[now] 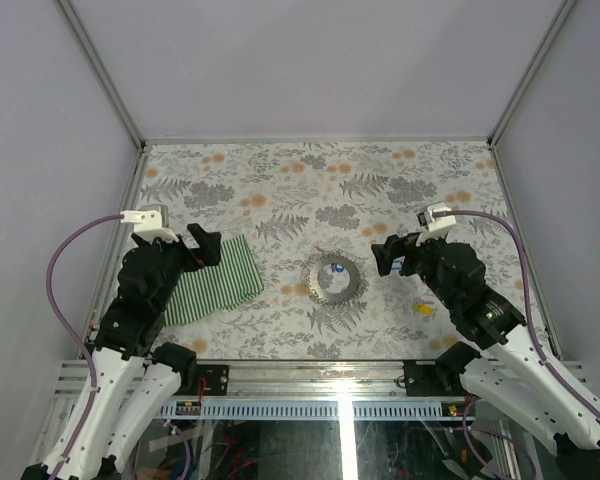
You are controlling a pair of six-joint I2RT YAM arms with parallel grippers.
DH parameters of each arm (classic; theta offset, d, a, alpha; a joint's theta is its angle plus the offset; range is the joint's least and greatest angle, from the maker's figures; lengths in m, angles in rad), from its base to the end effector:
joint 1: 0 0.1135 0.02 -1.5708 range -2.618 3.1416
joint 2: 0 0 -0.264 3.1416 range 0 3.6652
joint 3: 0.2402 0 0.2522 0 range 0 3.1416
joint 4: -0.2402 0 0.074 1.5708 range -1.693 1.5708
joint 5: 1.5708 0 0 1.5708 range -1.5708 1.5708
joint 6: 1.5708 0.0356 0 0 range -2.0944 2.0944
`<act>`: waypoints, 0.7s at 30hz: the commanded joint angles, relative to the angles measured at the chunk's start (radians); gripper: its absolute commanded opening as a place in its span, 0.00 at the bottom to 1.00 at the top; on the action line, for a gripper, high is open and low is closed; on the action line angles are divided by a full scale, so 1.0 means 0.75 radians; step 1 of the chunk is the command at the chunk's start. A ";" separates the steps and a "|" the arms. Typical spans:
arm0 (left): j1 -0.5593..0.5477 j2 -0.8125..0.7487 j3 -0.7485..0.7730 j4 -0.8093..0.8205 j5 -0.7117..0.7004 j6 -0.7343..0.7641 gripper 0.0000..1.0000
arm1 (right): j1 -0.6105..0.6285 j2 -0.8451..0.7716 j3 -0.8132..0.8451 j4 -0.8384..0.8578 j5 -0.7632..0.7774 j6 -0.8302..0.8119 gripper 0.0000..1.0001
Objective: Put the keys on the keyring
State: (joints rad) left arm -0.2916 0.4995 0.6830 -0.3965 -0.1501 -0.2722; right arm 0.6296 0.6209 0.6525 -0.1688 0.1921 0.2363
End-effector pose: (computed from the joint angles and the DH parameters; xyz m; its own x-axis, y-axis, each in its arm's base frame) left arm 0.1211 -0.0308 0.3206 -0.2338 -0.2074 -0.9499 0.0845 0.9690 -0.2323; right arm 0.1302 0.0864 0.3199 -0.2070 0.1335 -0.9692 -0.3874 0.8985 0.2065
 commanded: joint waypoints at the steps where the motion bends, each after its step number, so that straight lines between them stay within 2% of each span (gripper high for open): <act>1: 0.008 -0.004 -0.001 0.084 -0.018 0.019 1.00 | -0.006 0.017 0.026 0.094 0.033 -0.002 0.99; 21: 0.008 0.053 0.003 0.085 -0.012 0.040 1.00 | -0.005 0.036 0.063 0.092 -0.046 -0.115 0.99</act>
State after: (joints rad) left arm -0.2916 0.5262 0.6827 -0.3954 -0.1543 -0.2569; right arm 0.6296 0.6506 0.6533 -0.1425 0.1741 0.1890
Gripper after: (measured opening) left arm 0.996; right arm 0.992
